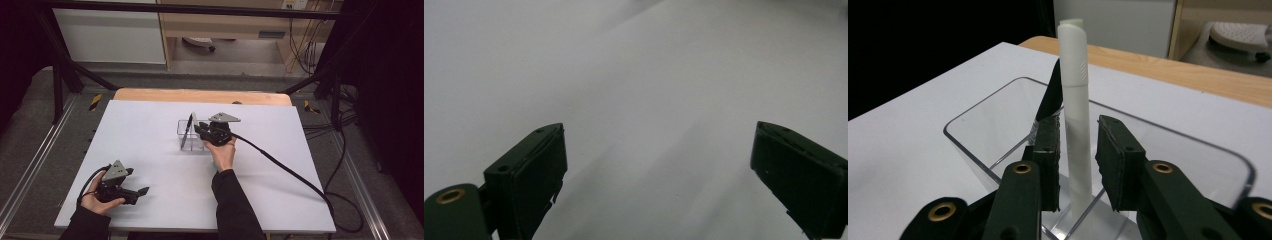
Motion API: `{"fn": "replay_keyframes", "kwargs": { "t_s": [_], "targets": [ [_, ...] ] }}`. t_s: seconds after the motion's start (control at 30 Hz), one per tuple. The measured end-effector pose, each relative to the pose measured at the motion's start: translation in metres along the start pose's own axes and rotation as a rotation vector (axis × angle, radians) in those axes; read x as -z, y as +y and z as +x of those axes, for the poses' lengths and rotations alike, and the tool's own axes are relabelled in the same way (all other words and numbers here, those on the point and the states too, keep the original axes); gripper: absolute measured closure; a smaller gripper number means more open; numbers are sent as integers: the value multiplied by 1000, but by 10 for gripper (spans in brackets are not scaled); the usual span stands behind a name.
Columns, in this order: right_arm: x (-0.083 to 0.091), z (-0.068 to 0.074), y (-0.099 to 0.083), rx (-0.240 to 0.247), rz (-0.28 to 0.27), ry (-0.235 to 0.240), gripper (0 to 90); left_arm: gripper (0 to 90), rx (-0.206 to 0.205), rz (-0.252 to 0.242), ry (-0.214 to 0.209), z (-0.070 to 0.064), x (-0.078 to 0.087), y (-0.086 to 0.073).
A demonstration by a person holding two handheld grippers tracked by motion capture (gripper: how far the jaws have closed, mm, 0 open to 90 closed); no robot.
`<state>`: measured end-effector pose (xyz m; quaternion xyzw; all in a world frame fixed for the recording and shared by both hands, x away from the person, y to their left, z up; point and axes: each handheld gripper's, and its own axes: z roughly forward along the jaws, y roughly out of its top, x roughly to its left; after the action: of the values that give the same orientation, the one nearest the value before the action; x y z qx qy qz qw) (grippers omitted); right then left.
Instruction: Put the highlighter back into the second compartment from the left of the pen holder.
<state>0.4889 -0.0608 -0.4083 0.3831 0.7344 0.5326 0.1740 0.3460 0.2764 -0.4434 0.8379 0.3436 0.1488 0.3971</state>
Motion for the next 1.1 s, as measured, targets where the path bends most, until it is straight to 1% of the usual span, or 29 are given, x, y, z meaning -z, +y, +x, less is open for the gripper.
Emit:
{"fn": "replay_keyframes", "kwargs": {
  "t_s": [0.13,0.2,0.27,0.3,0.4,0.6,0.7,0.9,0.97,1.1],
  "targets": [
    [13,1,4,32,0,1,638,77,2,1,0,0,0,0],
    [22,0,6,40,1,2,604,77,1,2,1,0,0,0],
    [31,0,9,38,6,2,545,77,1,4,0,0,-1,0],
    [36,0,10,38,19,7,518,77,0,5,1,0,-1,0],
    [49,0,13,70,58,8,431,77,-1,8,0,0,-2,0],
    [71,-1,14,71,126,0,252,77,-2,12,1,-1,-2,0],
    [80,-2,11,94,153,-16,206,77,1,14,0,0,-3,-1],
    [92,-4,2,71,204,-20,87,67,6,15,2,0,-3,-1],
    [95,-6,-3,60,217,-34,60,66,7,12,-1,0,-2,-1],
    [100,-8,-15,57,239,-33,24,59,9,12,0,0,-2,-1]
  ]
}}
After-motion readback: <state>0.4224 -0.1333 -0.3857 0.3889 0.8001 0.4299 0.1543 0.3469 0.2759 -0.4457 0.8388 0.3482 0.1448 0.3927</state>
